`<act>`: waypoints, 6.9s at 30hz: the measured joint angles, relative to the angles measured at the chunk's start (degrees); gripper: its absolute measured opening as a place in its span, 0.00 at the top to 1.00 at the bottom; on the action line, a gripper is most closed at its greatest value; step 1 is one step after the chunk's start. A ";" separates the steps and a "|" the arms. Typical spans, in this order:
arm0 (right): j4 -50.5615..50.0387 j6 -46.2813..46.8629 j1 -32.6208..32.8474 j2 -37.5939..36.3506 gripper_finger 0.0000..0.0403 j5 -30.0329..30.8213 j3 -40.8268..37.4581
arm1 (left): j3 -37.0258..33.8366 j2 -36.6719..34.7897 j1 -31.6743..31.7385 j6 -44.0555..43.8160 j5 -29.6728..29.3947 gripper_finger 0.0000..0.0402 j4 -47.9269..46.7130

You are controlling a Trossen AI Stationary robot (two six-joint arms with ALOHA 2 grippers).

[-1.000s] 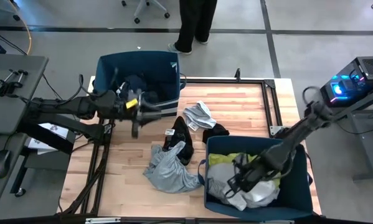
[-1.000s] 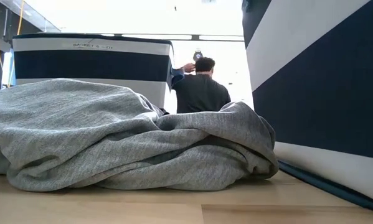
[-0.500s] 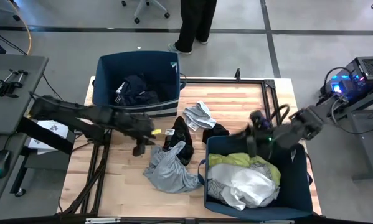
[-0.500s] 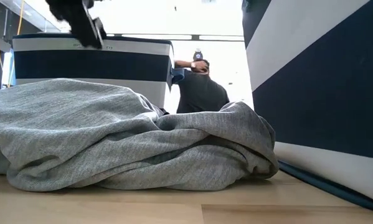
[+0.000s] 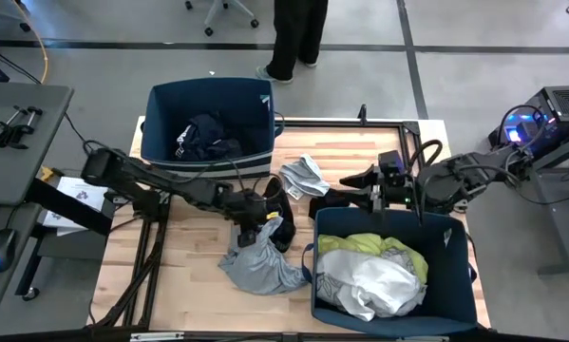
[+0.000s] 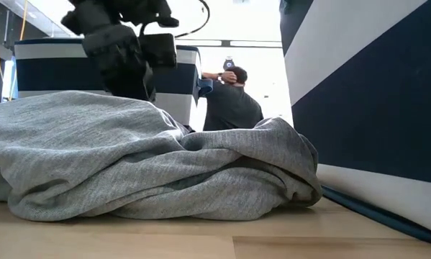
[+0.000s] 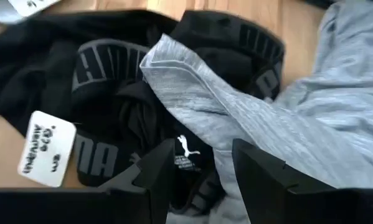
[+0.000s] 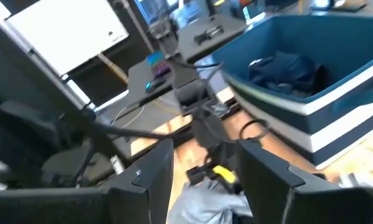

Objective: Sort clothes
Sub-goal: Put the black boxer shorts into the top blue laundry bin, then put the black shorts into the top blue laundry bin

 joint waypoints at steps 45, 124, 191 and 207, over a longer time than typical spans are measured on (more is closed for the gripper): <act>-13.17 -0.84 -4.15 -0.22 0.60 -0.13 0.09 | 31.60 -10.75 5.08 12.58 -18.62 1.00 -9.55; -7.55 2.71 -9.25 -0.07 0.60 -0.26 -0.02 | 44.40 -15.12 34.77 47.28 14.40 0.58 -62.52; -2.35 2.93 -13.61 3.49 0.60 -5.71 0.53 | 25.74 -27.67 49.48 5.26 15.72 0.73 -33.79; -52.56 7.37 -39.70 39.43 0.53 -40.79 21.10 | 28.39 -43.62 44.69 7.00 12.87 0.74 -33.90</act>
